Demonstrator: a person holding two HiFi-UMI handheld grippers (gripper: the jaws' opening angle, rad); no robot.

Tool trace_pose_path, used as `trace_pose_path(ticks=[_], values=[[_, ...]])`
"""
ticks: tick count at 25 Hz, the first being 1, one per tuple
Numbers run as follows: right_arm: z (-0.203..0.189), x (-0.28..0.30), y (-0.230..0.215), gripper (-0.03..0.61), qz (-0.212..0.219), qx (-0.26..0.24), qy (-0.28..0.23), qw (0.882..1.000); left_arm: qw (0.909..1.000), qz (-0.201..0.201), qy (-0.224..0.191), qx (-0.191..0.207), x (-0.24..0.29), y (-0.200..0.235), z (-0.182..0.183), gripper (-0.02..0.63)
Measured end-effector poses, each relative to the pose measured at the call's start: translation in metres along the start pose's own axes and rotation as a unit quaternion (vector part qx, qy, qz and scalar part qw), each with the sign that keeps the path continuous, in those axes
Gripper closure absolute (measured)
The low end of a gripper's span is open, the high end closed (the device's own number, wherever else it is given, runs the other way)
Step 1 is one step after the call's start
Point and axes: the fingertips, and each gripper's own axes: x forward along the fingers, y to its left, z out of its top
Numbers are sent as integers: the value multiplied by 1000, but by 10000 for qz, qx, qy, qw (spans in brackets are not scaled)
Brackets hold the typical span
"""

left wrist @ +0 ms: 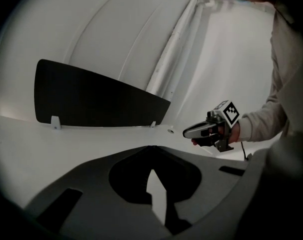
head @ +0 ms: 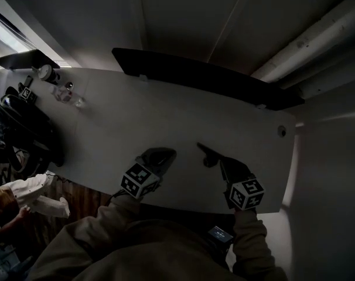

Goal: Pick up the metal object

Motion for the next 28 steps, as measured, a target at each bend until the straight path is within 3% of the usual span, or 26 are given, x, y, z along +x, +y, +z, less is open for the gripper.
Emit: trace_pose_path(ticks=[28], values=[[-81,32,0,565,119,-155,736,9971,9985,-105,243,-480,25,-4,-72,617]])
